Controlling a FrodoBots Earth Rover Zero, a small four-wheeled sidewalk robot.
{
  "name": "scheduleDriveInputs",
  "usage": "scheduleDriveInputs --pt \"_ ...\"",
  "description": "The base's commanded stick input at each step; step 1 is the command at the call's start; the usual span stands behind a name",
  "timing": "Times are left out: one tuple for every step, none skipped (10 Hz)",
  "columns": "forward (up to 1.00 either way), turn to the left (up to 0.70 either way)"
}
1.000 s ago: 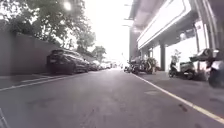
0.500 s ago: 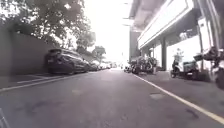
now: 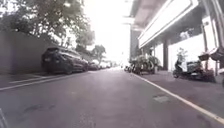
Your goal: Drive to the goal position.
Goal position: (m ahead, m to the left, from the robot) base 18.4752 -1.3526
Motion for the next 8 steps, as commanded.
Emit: scheduleDriveInputs --pt "0.45 0.00" --pt "0.45 0.00" --pt "0.45 0.00" --pt "0.45 0.00" --pt "0.45 0.00" --pt "0.45 0.00" --pt "0.45 0.00" --pt "0.45 0.00"
